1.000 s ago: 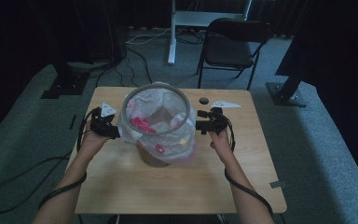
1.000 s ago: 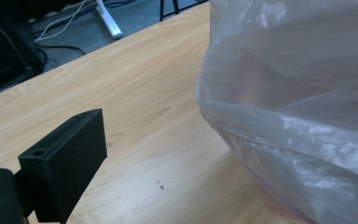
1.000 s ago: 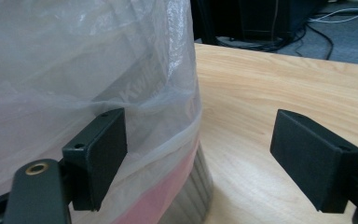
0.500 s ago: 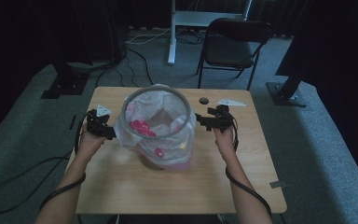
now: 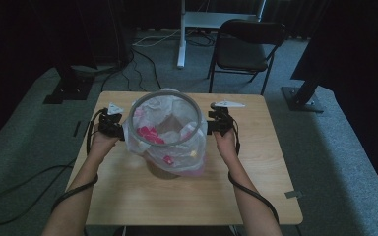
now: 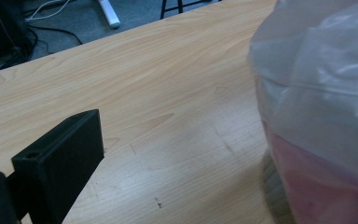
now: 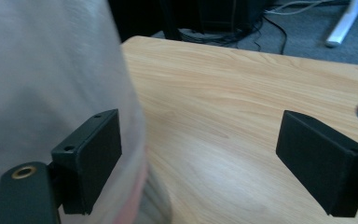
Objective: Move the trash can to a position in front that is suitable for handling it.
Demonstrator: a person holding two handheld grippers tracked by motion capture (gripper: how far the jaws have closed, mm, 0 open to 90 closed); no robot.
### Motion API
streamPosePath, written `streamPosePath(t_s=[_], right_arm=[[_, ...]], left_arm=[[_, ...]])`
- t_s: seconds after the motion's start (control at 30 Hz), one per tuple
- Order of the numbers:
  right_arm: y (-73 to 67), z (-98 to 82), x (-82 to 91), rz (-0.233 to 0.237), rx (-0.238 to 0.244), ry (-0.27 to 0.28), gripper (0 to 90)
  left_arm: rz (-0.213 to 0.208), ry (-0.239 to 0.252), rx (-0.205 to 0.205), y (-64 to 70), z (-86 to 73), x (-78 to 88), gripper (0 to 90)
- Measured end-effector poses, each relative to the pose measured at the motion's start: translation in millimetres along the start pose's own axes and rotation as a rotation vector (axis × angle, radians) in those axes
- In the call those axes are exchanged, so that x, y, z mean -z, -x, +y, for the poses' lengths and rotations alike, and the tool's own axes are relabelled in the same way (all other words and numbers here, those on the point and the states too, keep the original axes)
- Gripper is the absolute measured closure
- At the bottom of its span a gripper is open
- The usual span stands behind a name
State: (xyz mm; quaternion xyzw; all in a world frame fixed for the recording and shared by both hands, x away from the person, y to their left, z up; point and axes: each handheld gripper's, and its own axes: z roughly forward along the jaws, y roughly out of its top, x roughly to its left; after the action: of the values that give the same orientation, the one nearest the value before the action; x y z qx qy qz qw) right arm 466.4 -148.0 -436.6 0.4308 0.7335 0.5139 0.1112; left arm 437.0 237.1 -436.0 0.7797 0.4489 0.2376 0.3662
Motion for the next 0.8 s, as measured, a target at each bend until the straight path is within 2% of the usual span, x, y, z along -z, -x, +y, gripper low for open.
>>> streamPosePath(t_s=[0.1, 0.33, 0.43, 0.63, 0.8], right_arm=[[-4.1, 0.6, 3.0, -0.006, 0.008, 0.012, 15.5], [-3.8, -0.7, 5.2, 0.051, -0.005, -0.008, 16.9], [-6.0, -3.8, 6.8, 0.06, -0.015, -0.005, 16.9], [-12.7, -9.2, 10.5, 0.059, -0.015, -0.006, 16.9], [-21.7, -14.3, 15.2, 0.037, -0.013, -0.01, 17.4]], left_arm=[[-0.007, -0.009, -0.005, 1.1, -1.1, 0.9, 2.1], [-0.041, -0.029, -0.023, 1.7, -3.1, 4.7, 2.0], [-0.048, -0.032, -0.036, 2.7, -4.6, 7.5, 2.1], [-0.063, -0.033, -0.053, 5.5, -9.3, 14.3, 2.0], [-0.082, -0.023, -0.061, 6.1, -14.9, 19.7, 2.0]])
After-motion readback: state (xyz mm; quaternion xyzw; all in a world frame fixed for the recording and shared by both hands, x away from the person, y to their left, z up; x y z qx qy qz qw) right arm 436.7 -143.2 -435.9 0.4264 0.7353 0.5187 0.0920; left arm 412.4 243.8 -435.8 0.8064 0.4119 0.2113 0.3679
